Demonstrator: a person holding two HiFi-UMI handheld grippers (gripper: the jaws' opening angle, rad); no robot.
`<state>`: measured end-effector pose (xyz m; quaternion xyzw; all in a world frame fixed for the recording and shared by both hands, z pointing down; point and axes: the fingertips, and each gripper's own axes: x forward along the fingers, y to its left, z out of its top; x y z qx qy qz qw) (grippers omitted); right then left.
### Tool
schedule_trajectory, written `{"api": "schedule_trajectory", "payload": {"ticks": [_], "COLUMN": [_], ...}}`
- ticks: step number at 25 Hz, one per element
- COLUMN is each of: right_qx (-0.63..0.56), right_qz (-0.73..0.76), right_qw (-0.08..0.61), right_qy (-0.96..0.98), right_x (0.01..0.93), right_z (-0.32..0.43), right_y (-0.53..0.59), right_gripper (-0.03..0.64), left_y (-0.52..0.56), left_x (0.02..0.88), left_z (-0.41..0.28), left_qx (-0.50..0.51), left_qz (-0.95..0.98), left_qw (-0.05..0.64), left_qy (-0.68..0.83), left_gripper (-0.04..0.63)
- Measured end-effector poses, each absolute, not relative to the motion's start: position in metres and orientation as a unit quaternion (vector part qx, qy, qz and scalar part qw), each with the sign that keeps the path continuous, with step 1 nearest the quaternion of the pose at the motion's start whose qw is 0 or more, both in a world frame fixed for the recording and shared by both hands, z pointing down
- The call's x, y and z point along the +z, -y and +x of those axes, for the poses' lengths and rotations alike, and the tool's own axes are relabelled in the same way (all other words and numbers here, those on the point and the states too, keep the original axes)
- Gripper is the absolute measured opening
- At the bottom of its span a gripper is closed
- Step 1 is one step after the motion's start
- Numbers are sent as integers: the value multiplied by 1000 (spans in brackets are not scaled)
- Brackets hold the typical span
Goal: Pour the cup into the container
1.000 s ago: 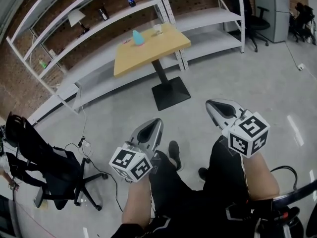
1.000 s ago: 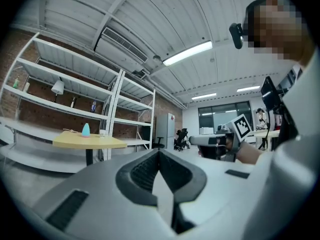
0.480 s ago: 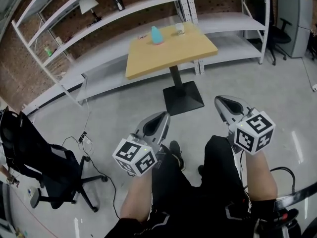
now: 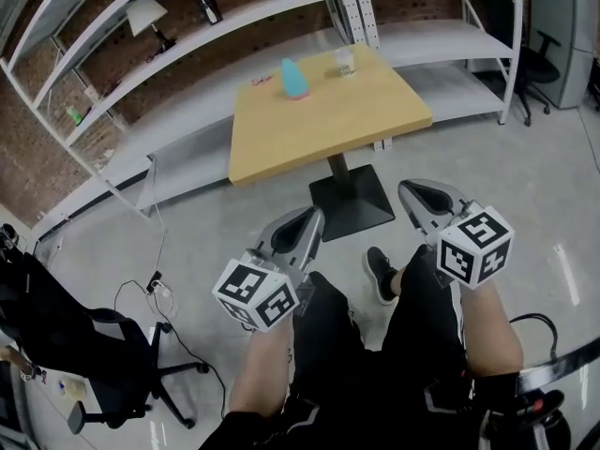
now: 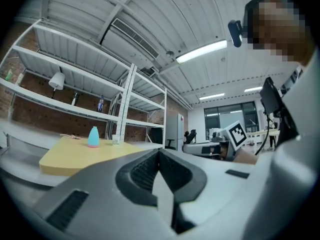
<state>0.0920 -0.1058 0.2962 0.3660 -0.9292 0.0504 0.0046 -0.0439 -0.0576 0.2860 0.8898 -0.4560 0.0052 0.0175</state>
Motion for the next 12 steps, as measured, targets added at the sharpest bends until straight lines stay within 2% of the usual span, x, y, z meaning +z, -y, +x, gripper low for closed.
{"api": "schedule_trajectory", "payload": {"ticks": [12], "right_qx": [24], "right_qz": [386], "right_qw": [-3], "right_qy": [922], "right_x": [274], "right_z": [40], "right_y": [254], "right_gripper": [2], "left_y": [209], "left_x": [268], "left_z": [-104], "left_qx": [-11], "left_qz": [892], "left_qw": [-1], "left_qy": [451], "left_gripper": [2]}}
